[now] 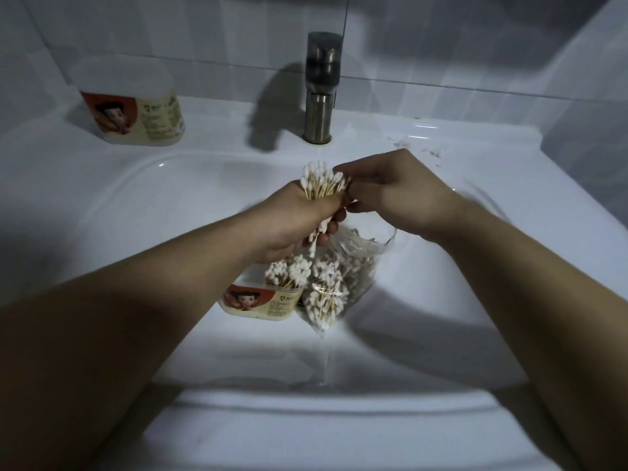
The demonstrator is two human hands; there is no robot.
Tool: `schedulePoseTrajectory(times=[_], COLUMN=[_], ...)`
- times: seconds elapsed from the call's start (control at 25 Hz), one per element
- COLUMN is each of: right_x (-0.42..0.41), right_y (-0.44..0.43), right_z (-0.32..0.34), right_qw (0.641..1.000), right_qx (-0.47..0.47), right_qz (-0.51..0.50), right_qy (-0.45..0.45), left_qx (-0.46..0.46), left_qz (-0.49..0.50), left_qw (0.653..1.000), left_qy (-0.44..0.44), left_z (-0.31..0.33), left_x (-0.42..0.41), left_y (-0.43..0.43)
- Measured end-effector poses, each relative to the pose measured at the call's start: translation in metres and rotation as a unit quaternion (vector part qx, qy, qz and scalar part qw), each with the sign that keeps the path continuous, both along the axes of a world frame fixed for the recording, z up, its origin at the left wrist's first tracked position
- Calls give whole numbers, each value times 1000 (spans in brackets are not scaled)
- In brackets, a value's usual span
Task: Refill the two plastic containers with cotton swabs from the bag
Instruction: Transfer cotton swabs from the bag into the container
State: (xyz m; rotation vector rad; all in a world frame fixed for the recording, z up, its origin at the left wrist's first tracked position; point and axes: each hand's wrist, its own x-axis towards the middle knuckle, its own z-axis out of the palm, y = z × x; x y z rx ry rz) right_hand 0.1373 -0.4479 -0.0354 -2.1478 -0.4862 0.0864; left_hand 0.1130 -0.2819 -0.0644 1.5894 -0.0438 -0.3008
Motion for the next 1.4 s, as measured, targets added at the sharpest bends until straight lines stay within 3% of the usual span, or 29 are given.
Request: schedulePoseTrajectory(times=[0.12,0.24,0.32,0.48,0.64,0.8,1.04,1.4], right_x=[-9,-16,-16,-14,-20,-15,-16,-11], right_y=[1,8,13,15,16,16,16,15], right_z=[1,-5,-9,-4,-1,-4,-2,-4], right_qw=[990,967,961,960,975,964,966,960], right_qx=[-89,-222,-248,-243,-193,-224,-211,-227], right_qz=[112,124,111,76,89,55,81,88], right_qy=[-8,-31,-61,-120,-62,-133,-123,-141], left_qx=[-47,-122,-141,-146,-136,-104,-44,-84], left_qz=[34,41,43,41,39,37,10,19], left_qw=[998,990,986,985,986,991,994,989], left_qy=[29,60,75,88,85,82,103,119], left_z=[2,4,6,10,10,10,8,8], left_x=[1,4,3,-1,-1,-1,0,1], left_y=[1,4,4,3,2,3,4,2])
